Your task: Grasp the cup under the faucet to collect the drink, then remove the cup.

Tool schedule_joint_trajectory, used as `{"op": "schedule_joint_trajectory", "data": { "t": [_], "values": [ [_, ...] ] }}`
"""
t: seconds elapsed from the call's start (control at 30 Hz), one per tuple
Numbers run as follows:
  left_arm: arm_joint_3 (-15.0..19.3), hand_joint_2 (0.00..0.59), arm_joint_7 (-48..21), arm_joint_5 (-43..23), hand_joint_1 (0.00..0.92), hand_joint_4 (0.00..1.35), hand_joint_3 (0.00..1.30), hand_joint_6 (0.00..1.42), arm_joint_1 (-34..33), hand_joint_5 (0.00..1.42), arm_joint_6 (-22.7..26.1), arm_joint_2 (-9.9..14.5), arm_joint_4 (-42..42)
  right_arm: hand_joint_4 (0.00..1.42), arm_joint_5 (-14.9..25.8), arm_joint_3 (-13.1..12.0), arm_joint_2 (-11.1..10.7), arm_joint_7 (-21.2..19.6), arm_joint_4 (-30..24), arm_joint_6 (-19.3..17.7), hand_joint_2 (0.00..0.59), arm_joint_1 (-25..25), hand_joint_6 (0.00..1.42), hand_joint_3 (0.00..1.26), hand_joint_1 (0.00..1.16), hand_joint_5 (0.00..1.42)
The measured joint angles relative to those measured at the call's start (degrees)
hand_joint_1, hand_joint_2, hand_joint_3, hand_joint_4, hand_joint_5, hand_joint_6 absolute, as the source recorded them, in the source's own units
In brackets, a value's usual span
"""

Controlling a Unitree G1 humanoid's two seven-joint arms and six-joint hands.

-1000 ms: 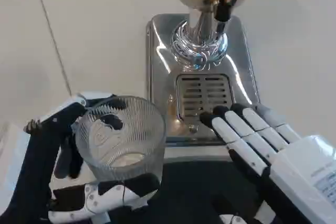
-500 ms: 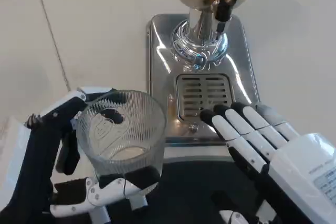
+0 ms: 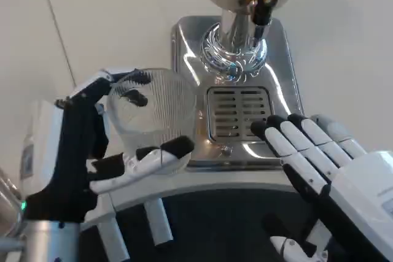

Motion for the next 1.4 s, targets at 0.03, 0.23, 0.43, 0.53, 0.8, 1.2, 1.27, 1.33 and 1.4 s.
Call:
{"op": "schedule_joint_trajectory", "data": {
  "t": [0.03, 0.23, 0.43, 0.53, 0.8, 1.2, 1.27, 1.33, 1.4],
  "values": [
    [-0.3, 0.000, 0.6, 0.1, 0.634, 1.19, 1.17, 1.42, -1.1, 1.42, 0.2, -0.2, 1.5, 0.00, 0.0, -0.1, -0.1, 0.1, -0.2, 0.1, 0.521, -0.2, 0.00, 0.00, 0.17, 0.00],
    [-2.9, 0.000, 4.8, 2.4, 0.631, 1.19, 1.17, 1.42, -7.1, 1.42, 0.2, 0.0, 10.5, 0.00, 0.9, -0.7, -0.4, 1.1, -0.6, 1.0, 0.521, -0.2, 0.00, 0.00, 0.17, 0.00],
    [-6.0, 0.000, 8.0, 4.4, 0.630, 1.19, 1.17, 1.42, -11.6, 1.42, 0.0, 0.9, 17.9, 0.00, 1.0, -0.8, -0.5, 1.9, -0.8, 2.1, 0.521, -0.6, 0.00, 0.00, 0.18, 0.00],
    [-7.4, 0.000, 8.8, 4.5, 0.630, 1.19, 1.17, 1.42, -13.1, 1.42, 0.0, 1.2, 20.3, 0.00, 1.0, -0.8, -0.6, 1.9, -0.8, 2.4, 0.521, -0.7, 0.00, 0.00, 0.18, 0.00],
    [-11.3, 0.000, 11.5, 5.6, 0.630, 1.19, 1.16, 1.42, -19.6, 1.42, -0.6, 2.4, 27.7, 0.00, 1.7, -1.6, -0.9, 2.5, -0.9, 3.0, 0.521, -0.5, 0.00, 0.00, 0.18, 0.00],
    [-15.7, 0.000, 15.3, 6.4, 0.630, 1.19, 1.16, 1.42, -28.4, 1.42, -0.6, 0.3, 39.1, 0.00, 1.1, -0.2, -0.5, 3.5, -1.3, 3.9, 0.521, -0.5, 0.00, 0.00, 0.18, 0.00],
    [-15.9, 0.000, 16.5, 6.4, 0.630, 1.19, 1.16, 1.42, -31.0, 1.42, -0.1, -0.1, 42.3, 0.00, 1.1, 0.0, -0.4, 3.5, -1.4, 4.1, 0.521, -0.5, 0.00, 0.00, 0.18, 0.00],
    [-16.0, 0.000, 17.9, 6.3, 0.630, 1.19, 1.16, 1.42, -34.2, 1.42, 0.4, -0.4, 46.4, 0.00, 1.1, 0.0, -0.3, 3.5, -1.6, 4.4, 0.521, -0.4, 0.00, 0.00, 0.18, 0.00],
    [-16.1, 0.000, 19.0, 6.2, 0.630, 1.19, 1.16, 1.42, -36.1, 1.42, 0.6, -0.5, 49.5, 0.00, 1.1, 0.0, -0.1, 3.6, -2.1, 4.5, 0.521, -0.4, 0.00, 0.00, 0.18, 0.00]
  ]
}}
